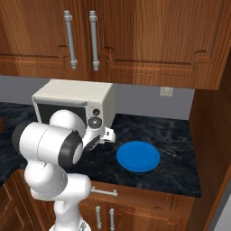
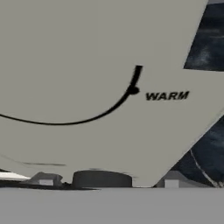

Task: Pick up the bagel from the plate, place it on the toaster oven rack, close the door, and set the timer.

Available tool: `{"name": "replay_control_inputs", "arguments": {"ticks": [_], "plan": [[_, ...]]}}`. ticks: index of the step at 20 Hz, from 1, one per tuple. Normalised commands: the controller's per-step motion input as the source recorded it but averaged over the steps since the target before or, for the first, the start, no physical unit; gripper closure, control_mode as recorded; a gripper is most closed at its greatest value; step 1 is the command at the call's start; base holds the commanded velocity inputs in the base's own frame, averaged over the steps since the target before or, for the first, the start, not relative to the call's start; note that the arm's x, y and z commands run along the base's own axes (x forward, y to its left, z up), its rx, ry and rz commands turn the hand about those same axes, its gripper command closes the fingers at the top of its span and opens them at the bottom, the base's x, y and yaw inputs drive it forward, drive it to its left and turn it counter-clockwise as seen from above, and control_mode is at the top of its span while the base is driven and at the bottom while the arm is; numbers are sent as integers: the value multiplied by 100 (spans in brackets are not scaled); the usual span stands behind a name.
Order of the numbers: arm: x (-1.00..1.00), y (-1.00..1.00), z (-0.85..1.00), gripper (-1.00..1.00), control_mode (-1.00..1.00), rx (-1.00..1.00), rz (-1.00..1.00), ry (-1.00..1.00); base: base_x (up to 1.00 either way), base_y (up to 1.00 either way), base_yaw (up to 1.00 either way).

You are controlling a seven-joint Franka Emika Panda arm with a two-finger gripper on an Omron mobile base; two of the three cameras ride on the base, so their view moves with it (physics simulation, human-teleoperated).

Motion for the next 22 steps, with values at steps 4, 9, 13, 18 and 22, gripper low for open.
{"name": "replay_control_inputs", "arguments": {"ticks": [4,9,13,18,22], "plan": [[18,-73,0,100,-100,15,0,0,0,0,0],[20,-73,0,100,-100,14,0,0,0,0,0],[21,-73,0,100,-100,12,0,0,0,0,0],[18,-74,0,100,-100,8,0,0,0,0,0],[17,-71,0,100,-100,6,0,0,0,0,0]]}}
